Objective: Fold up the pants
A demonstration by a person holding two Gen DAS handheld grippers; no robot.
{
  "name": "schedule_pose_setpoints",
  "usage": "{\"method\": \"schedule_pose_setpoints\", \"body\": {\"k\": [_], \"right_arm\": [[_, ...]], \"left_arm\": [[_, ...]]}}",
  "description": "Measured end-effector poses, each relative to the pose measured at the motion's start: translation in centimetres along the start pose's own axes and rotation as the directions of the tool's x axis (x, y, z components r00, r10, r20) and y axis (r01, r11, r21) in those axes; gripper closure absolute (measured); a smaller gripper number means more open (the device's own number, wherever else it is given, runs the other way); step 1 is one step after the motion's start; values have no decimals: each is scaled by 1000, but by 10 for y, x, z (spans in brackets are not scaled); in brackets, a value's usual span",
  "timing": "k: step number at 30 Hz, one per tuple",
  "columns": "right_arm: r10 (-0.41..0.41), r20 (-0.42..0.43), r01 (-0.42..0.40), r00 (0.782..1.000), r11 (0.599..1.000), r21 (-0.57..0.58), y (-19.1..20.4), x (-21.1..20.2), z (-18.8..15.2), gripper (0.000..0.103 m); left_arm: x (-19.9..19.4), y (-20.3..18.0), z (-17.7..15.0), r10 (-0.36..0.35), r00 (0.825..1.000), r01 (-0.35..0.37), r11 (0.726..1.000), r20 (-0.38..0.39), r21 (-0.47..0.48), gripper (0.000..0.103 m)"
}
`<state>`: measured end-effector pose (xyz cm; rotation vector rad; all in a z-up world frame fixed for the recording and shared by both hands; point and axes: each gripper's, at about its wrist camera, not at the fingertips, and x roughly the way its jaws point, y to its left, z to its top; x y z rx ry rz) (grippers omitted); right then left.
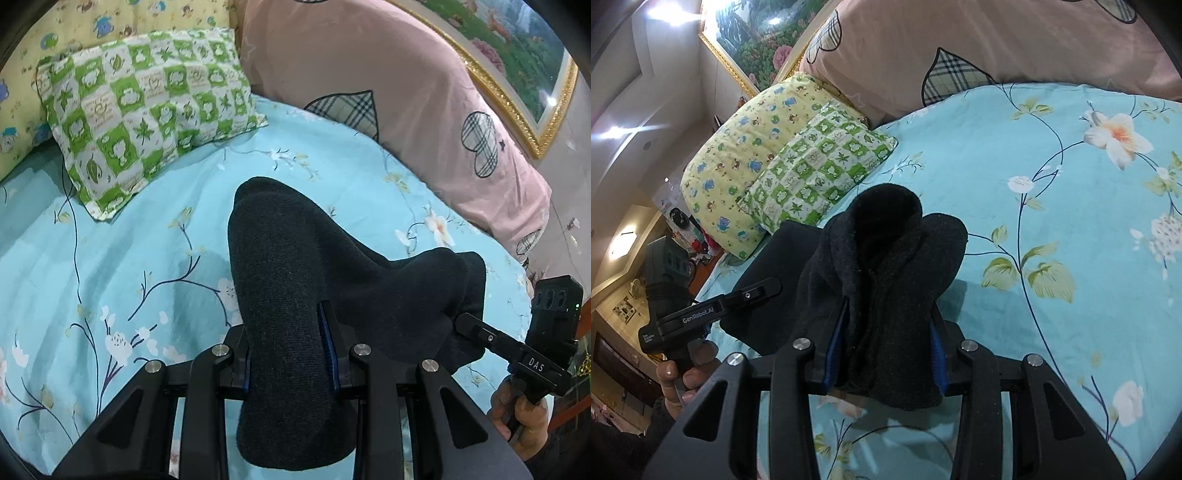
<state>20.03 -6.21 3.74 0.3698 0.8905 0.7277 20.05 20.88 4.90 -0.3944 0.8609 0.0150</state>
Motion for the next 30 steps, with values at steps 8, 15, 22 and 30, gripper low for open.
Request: {"method": "schedule_pose_setpoints", "body": {"k": [8, 15, 22, 30], "right_arm": [[-31, -28, 32, 999, 999, 39, -27, 14, -6, 47], [-42, -22, 43, 999, 997, 62, -41, 7, -13, 36], [-72, 0, 72, 997, 996, 58, -39, -12, -14, 32], [-84, 40, 88, 996, 992, -91, 6, -31, -20, 21]], "left_arm": [[16, 14, -13, 30, 999, -31, 999, -30, -20, 54], [1, 11, -25, 94, 996, -94, 995, -4, 13, 39], [-24, 10, -37, 134, 991, -134, 991, 18, 18, 31], [-48, -5, -58, 212, 976, -216, 972, 58, 94, 23]]}}
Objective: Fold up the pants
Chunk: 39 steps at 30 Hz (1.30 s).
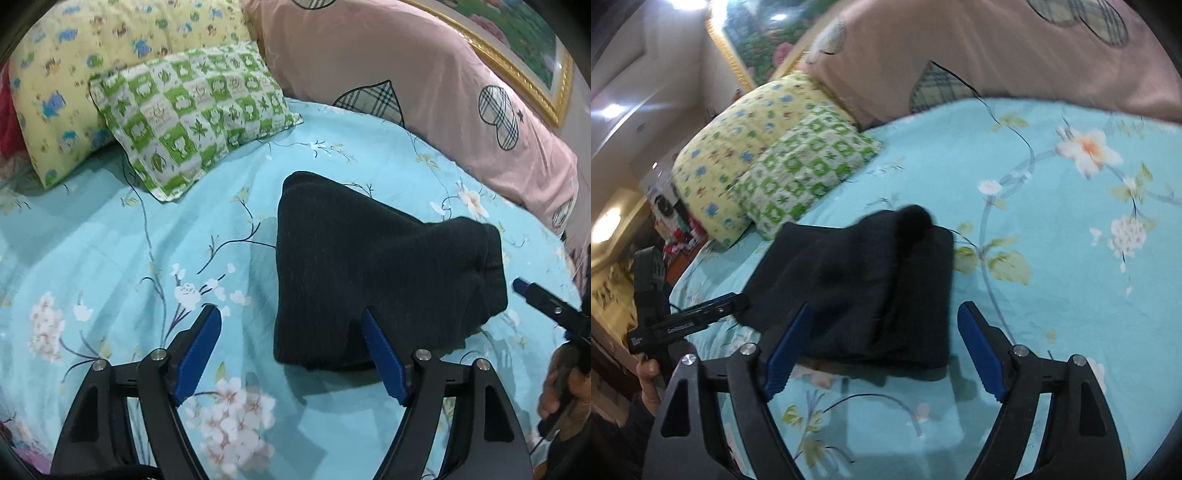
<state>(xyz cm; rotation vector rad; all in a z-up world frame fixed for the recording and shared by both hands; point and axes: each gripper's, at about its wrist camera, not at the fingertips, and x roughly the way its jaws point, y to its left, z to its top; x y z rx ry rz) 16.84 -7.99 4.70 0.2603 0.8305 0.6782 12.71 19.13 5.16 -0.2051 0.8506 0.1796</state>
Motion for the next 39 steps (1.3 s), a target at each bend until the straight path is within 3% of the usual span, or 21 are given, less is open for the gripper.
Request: {"method": "schedule_pose_setpoints", "body": {"k": [5, 6, 18, 26, 39], "right_arm": [[-34, 12, 35, 999, 992, -123, 32, -5, -7, 13], [-56, 50, 61, 997, 992, -113, 36, -5, -9, 13], [-89, 31, 92, 996, 986, -142, 55, 2, -28, 13], [-110, 36, 115, 993, 979, -166, 63, 8, -37, 13], [-136, 13, 136, 991, 969, -206, 72, 17, -40, 12]], "left_arm": [[-6, -10, -9, 20, 1000, -21, 998, 12, 51, 22], [-8, -12, -12, 24, 1000, -25, 998, 13, 60, 22], [-11, -17, -27, 41, 999, -43, 995, 19, 89, 22], [-15, -17, -28, 98, 994, -103, 990, 55, 98, 22], [-16, -21, -30, 103, 993, -109, 987, 52, 118, 20]]}}
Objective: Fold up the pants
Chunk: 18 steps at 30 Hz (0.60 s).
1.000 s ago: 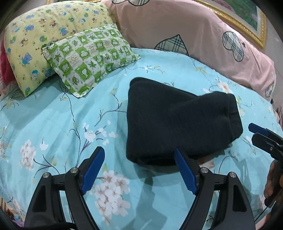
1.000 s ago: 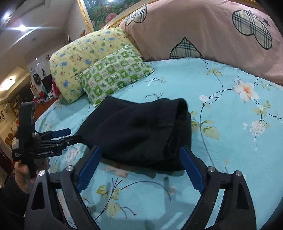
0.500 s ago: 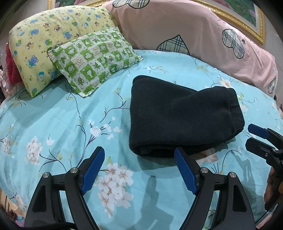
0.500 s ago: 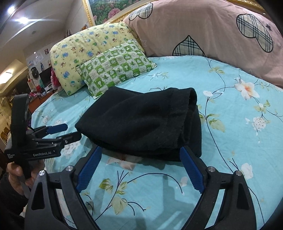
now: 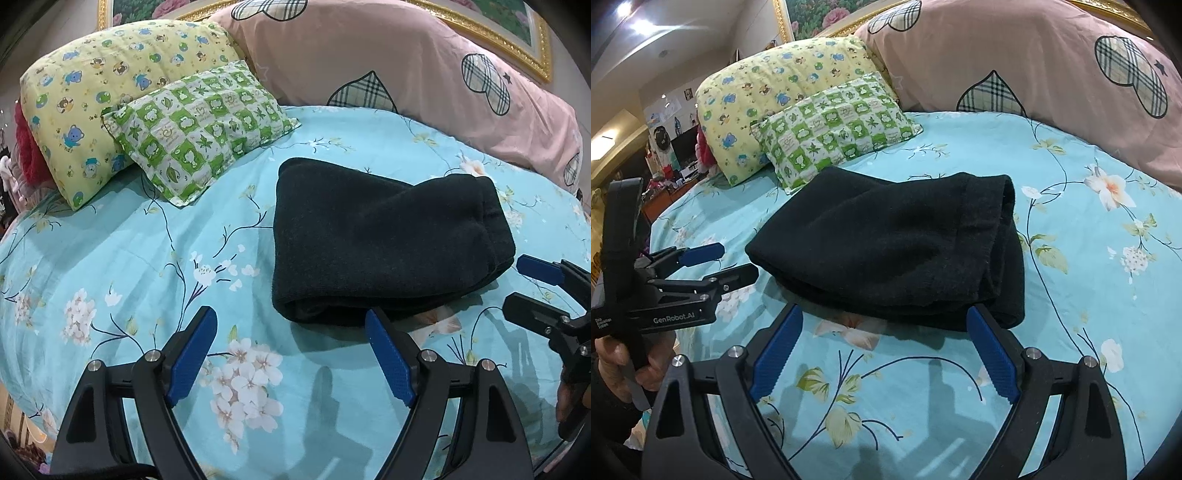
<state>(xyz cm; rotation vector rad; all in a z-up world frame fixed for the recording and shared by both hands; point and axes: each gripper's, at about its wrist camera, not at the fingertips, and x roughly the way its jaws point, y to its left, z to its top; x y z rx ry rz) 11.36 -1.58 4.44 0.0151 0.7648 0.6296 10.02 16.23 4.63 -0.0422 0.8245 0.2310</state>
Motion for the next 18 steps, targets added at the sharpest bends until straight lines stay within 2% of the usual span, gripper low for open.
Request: {"method": "schedule_pose_setpoints", "body": {"k": [18], "right_arm": [[-3, 13, 4, 1000, 1000, -26, 10, 3, 1, 9]], "left_arm": [[1, -1, -2, 28, 1000, -28, 1000, 7, 1, 18]]}}
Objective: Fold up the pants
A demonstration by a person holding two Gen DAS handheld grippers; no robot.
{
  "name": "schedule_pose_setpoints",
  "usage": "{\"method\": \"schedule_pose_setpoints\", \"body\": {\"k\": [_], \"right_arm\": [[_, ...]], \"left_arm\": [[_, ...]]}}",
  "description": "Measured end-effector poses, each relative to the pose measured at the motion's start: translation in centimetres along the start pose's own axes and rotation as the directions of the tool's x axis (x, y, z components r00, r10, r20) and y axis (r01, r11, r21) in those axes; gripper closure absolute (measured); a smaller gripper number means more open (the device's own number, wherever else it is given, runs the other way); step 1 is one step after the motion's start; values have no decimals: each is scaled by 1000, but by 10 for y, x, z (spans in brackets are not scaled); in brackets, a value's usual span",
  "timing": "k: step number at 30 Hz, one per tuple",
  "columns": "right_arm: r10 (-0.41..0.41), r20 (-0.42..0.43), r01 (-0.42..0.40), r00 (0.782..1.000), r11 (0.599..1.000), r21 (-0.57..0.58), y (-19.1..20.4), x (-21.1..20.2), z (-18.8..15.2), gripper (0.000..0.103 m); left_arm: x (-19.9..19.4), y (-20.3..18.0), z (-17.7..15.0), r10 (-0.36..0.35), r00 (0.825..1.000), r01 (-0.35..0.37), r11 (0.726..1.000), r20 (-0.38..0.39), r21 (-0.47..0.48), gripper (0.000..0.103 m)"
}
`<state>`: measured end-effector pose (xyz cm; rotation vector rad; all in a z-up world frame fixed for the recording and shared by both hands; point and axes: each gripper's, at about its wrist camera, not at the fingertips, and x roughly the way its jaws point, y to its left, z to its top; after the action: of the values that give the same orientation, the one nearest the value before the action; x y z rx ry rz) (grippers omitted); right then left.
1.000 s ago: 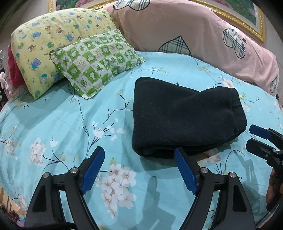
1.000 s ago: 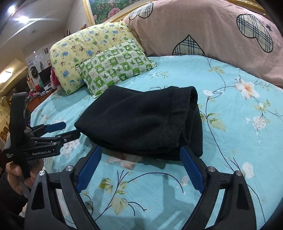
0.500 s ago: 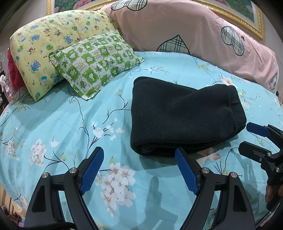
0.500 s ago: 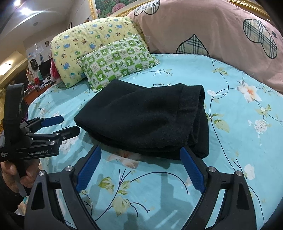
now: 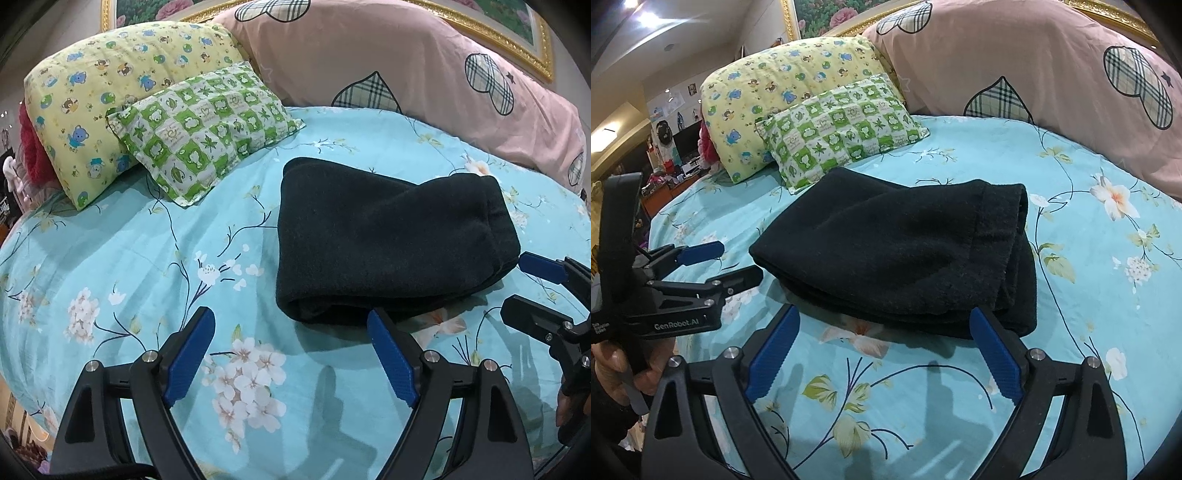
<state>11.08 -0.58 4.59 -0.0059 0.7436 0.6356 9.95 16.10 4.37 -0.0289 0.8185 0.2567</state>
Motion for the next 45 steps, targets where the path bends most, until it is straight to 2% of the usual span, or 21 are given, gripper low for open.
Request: {"method": "schedule_pose_setpoints", "body": {"k": [12, 45], "right_arm": [[-2, 2, 2, 1000, 1000, 5, -1, 1, 1, 9], [-2, 33, 2, 999, 1000, 10, -2, -6, 5, 9]], "left_arm": [[-1, -1, 0, 25, 1000, -25, 1000, 18, 13, 17], [-6, -5, 2, 24, 999, -25, 999, 30, 29, 17]]}}
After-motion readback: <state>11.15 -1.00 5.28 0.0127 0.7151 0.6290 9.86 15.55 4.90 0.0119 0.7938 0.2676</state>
